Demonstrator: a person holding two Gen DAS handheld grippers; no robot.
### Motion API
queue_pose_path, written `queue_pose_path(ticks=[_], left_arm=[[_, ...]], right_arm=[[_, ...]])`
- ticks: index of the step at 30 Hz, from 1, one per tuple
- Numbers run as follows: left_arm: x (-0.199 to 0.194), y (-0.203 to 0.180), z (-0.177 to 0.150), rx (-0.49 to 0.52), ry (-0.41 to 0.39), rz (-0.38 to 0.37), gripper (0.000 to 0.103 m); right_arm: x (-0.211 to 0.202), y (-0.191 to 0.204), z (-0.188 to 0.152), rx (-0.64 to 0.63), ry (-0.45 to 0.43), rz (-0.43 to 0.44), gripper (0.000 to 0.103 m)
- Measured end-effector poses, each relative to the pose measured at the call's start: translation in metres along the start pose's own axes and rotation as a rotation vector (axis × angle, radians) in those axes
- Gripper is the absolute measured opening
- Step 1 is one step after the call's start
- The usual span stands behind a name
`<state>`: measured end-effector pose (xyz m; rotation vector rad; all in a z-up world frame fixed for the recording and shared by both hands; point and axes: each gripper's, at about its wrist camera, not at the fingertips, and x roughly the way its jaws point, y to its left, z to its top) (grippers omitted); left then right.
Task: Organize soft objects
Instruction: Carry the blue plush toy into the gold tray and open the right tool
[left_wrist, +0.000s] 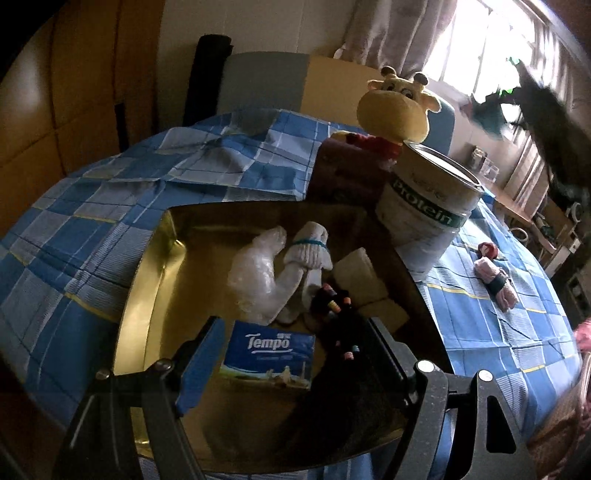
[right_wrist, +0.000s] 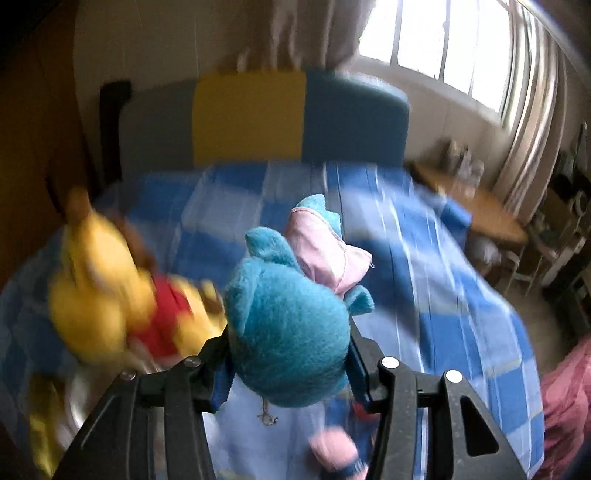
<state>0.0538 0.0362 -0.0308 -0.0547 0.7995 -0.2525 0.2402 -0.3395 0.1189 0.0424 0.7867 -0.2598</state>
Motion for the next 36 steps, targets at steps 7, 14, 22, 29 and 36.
queue_pose_path(ticks=[7,14,22,29,36], left_arm=[[-0.007,0.014,0.002,-0.029,-0.021,0.049,0.077],[-0.026,0.034,0.004,-0.087,-0.065,0.116,0.079],[-0.037,0.047,-0.002,-0.116,-0.080,0.160,0.079],[-0.041,0.051,-0.004,-0.131,-0.088,0.172,0.079],[-0.041,0.058,-0.011,-0.156,-0.075,0.182,0.080]], right_arm=[[-0.050,0.116,0.054,-0.148,-0.150,0.225,0.051],[-0.058,0.237,-0.039,-0.468,-0.043,0.479,0.051],[-0.012,0.283,-0.144,-0.522,0.169,0.601,0.051],[0.018,0.318,-0.202,-0.513,0.292,0.614,0.056],[0.025,0.318,-0.227,-0.430,0.403,0.648,0.064]])
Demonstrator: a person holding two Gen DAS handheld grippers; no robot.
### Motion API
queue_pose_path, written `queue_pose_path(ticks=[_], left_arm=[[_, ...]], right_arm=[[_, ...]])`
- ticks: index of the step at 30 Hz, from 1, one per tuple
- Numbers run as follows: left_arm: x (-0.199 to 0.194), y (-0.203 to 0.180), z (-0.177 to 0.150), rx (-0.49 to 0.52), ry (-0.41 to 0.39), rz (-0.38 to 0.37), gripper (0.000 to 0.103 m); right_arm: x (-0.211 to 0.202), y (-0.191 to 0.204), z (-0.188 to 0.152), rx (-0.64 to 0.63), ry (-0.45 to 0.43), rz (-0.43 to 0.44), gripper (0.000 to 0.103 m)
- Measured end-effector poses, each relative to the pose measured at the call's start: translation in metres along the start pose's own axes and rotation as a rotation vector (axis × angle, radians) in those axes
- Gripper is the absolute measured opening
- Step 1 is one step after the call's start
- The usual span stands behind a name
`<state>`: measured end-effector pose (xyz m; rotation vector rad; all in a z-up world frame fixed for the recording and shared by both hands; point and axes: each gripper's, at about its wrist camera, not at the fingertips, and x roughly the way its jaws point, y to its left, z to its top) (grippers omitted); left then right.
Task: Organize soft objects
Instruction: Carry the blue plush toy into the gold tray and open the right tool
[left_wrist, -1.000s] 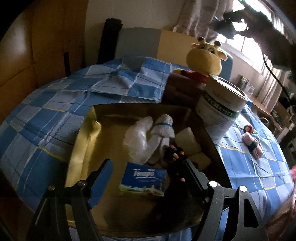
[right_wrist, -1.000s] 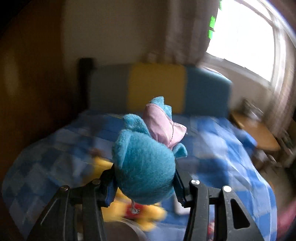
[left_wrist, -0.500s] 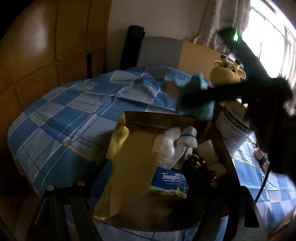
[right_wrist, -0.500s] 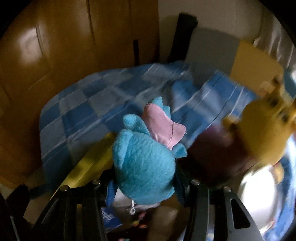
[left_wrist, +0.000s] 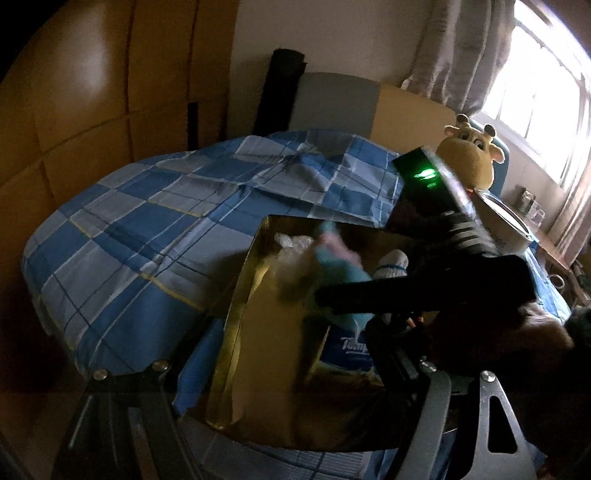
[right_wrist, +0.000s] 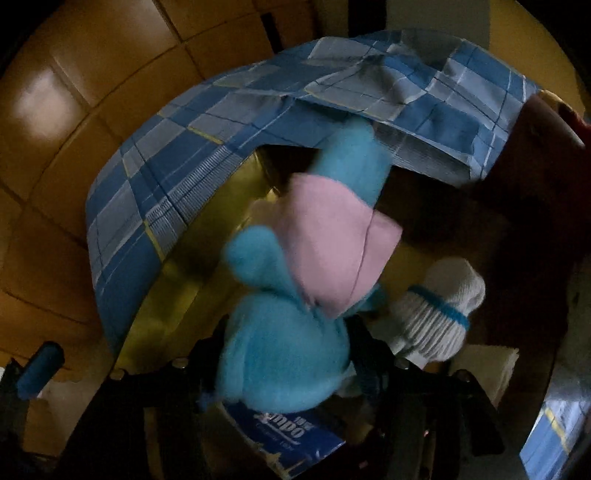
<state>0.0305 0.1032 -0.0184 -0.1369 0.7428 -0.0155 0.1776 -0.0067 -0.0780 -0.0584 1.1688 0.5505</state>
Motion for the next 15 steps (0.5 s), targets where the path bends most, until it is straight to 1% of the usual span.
queue_pose_path(ticks=[3,8,15], left_arm=[[0.001,0.002,-0.001,-0.009,0.005,0.002,0.080],[0.002,0.003,-0.003,-0.010,0.010,0.007,0.080],[0.000,-0.004,-0.005,0.016,0.015,0.007,0.080]], right_arm=[[-0.010,-0.003,-0.002,0.020,-0.031,0.023,0.071],[-0.042,-0.017,-0.011,0.067,-0.094,0.046,0.072],[-0.078,-0.036,-0.040,0.073,-0.150,0.009,0.072]])
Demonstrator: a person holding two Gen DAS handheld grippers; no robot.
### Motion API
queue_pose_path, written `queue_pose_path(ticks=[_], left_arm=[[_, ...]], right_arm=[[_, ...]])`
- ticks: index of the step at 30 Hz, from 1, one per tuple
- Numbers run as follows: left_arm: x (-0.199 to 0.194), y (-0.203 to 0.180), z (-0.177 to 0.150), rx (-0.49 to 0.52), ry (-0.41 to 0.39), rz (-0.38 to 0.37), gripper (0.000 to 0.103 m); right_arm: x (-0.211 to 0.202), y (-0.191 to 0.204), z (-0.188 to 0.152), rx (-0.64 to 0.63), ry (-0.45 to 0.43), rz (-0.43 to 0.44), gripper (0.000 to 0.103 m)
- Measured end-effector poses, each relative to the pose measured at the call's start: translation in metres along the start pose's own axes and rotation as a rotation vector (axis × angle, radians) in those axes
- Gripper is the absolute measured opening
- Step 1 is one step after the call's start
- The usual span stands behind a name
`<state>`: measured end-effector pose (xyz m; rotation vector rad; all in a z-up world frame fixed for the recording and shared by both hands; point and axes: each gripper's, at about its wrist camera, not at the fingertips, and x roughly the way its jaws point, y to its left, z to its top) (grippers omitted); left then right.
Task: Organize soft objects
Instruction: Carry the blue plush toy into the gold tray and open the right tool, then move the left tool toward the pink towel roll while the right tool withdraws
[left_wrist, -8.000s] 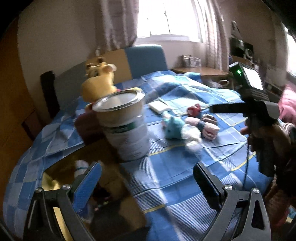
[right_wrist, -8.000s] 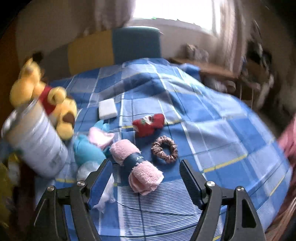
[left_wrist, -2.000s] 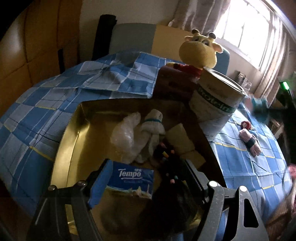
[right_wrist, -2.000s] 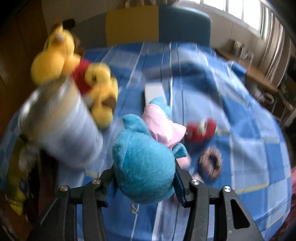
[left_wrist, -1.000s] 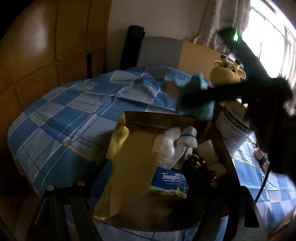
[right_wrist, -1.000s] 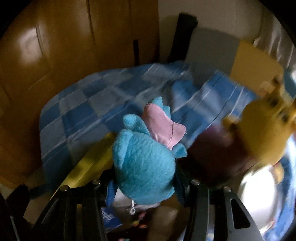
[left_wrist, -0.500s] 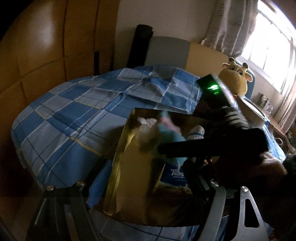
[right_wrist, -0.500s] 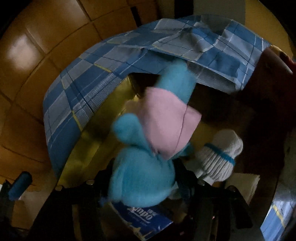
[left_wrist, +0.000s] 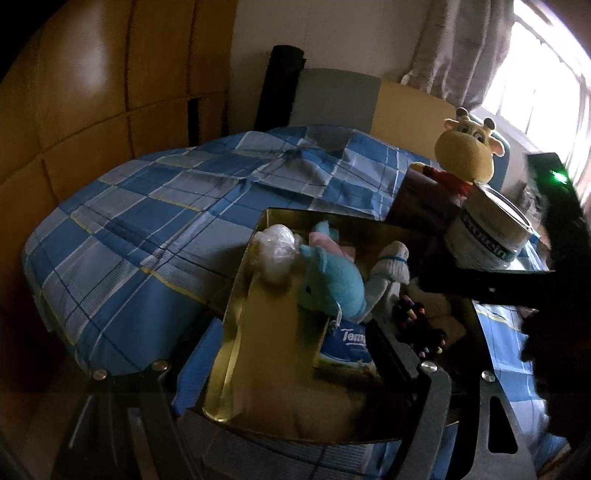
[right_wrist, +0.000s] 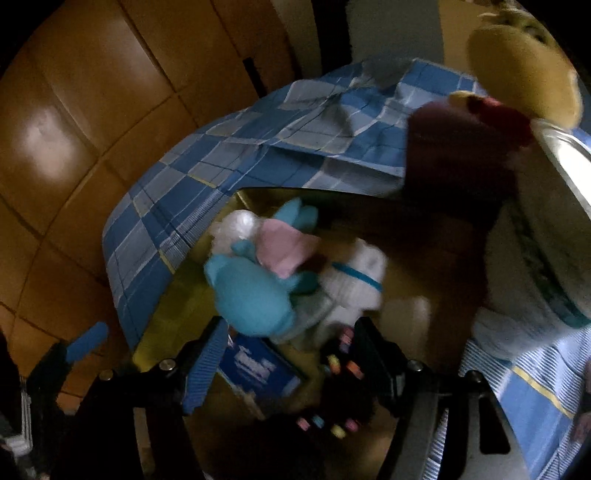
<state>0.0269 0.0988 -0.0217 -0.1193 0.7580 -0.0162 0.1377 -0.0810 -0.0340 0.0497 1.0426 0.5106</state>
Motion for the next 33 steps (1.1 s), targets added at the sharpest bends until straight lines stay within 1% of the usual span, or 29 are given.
queue_pose_path(ticks=[4,9,18,22,25,27,28,31,32,33], left_arm=[[-0.002,-0.010,0.000,0.023,-0.003,-0.008,0.080],[-0.006,-0.028,-0.001,0.071,-0.004,-0.029,0.080],[-0.011,-0.067,-0.005,0.181,-0.004,-0.071,0.083],[-0.012,-0.083,-0.008,0.223,0.002,-0.089,0.083],[-0.014,-0.097,-0.009,0.255,0.003,-0.102,0.083],[-0.014,-0.104,-0.010,0.275,0.004,-0.112,0.083],[-0.014,-0.111,-0.010,0.292,0.004,-0.118,0.083],[-0.013,-0.128,-0.012,0.331,0.008,-0.133,0.083],[-0.012,-0.132,-0.012,0.340,0.009,-0.140,0.083],[-0.012,-0.138,-0.013,0.348,0.012,-0.148,0.083]], right_arm=[[-0.026,-0.020,-0.020,0.001,-0.029,-0.044,0.072],[-0.057,-0.056,-0.043,0.061,-0.060,-0.109,0.072],[-0.107,-0.133,-0.077,0.227,-0.124,-0.218,0.072],[-0.132,-0.173,-0.092,0.324,-0.167,-0.285,0.072],[-0.149,-0.210,-0.105,0.422,-0.205,-0.346,0.072],[-0.161,-0.240,-0.120,0.509,-0.238,-0.418,0.072],[-0.166,-0.249,-0.126,0.539,-0.248,-0.438,0.072],[-0.178,-0.283,-0.153,0.685,-0.303,-0.508,0.072],[-0.180,-0.295,-0.164,0.756,-0.310,-0.526,0.072],[-0.183,-0.307,-0.172,0.836,-0.304,-0.525,0.072]])
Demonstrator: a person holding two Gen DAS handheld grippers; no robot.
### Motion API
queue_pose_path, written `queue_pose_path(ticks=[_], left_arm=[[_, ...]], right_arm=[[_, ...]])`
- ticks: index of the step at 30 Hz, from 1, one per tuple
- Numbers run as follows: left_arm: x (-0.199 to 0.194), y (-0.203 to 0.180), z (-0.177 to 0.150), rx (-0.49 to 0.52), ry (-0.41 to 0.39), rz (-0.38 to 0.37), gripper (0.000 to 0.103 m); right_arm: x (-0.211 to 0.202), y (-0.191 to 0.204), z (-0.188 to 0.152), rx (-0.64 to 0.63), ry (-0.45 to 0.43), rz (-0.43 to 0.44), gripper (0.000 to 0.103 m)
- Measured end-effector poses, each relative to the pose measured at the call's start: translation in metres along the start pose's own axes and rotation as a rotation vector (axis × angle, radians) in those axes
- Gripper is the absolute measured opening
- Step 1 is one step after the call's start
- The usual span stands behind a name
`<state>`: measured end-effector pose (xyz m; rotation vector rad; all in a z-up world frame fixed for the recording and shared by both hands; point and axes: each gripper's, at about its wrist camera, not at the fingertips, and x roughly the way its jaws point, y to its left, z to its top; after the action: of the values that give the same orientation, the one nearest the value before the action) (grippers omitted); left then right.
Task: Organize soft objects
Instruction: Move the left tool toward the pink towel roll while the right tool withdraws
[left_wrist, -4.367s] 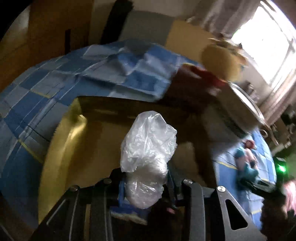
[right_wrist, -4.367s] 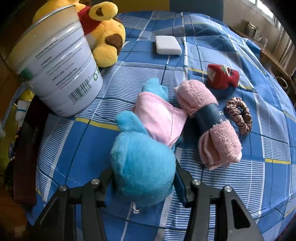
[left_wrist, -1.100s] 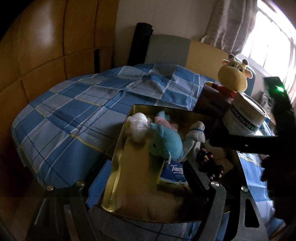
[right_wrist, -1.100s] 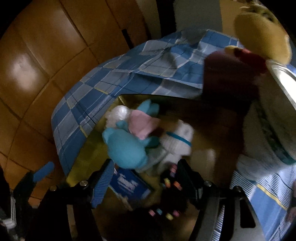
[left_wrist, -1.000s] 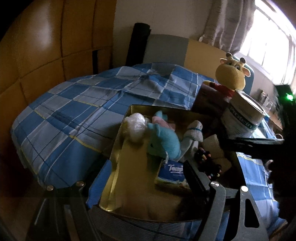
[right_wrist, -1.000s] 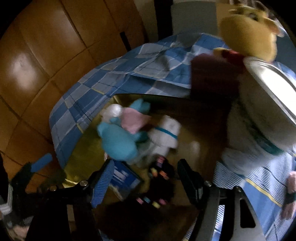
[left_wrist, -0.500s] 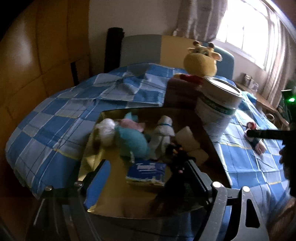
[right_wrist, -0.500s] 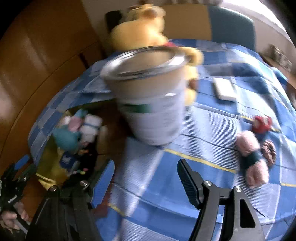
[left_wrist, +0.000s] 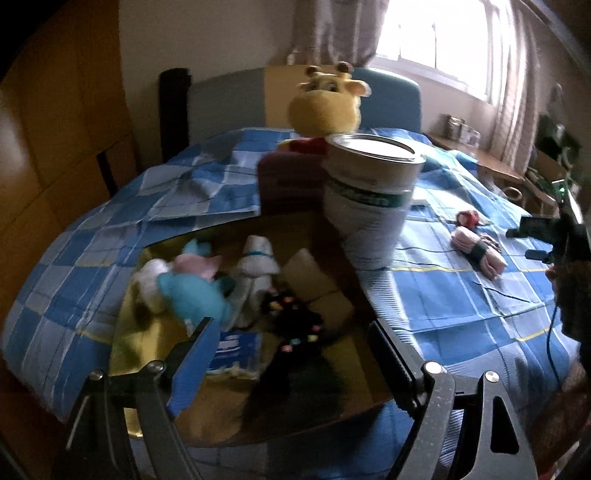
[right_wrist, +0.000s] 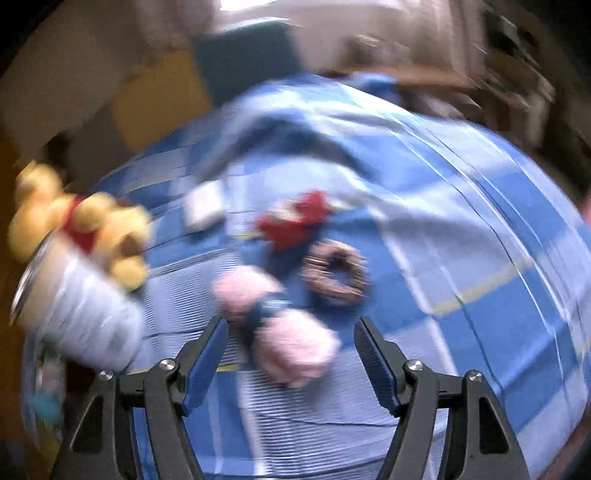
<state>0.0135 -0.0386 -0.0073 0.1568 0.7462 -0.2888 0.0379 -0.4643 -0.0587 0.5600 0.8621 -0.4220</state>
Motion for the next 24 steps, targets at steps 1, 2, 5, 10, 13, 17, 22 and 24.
queue_pose_path(ticks=[1,2,5,10,13,17,22,24], left_arm=[[0.002,-0.007,0.002,0.012,0.001,-0.015,0.083],[0.003,-0.014,0.004,0.023,0.002,-0.028,0.083],[0.007,-0.032,0.008,0.058,0.010,-0.066,0.083],[0.017,-0.065,0.017,0.101,0.034,-0.137,0.083],[0.025,-0.083,0.021,0.123,0.050,-0.168,0.083],[0.036,-0.107,0.027,0.148,0.075,-0.211,0.083],[0.057,-0.144,0.037,0.183,0.118,-0.277,0.083],[0.066,-0.157,0.042,0.191,0.136,-0.305,0.083]], right_arm=[[0.001,-0.007,0.003,0.043,-0.002,0.005,0.072],[-0.001,-0.018,0.005,0.103,-0.016,0.013,0.072],[-0.002,-0.035,0.008,0.185,-0.024,0.011,0.072],[0.001,-0.053,0.007,0.288,-0.004,0.029,0.072],[0.000,-0.060,0.002,0.341,0.008,0.056,0.072],[0.000,-0.070,0.000,0.394,0.011,0.089,0.072],[0.000,-0.074,0.001,0.418,0.009,0.117,0.072],[-0.001,-0.075,0.001,0.427,0.005,0.128,0.072]])
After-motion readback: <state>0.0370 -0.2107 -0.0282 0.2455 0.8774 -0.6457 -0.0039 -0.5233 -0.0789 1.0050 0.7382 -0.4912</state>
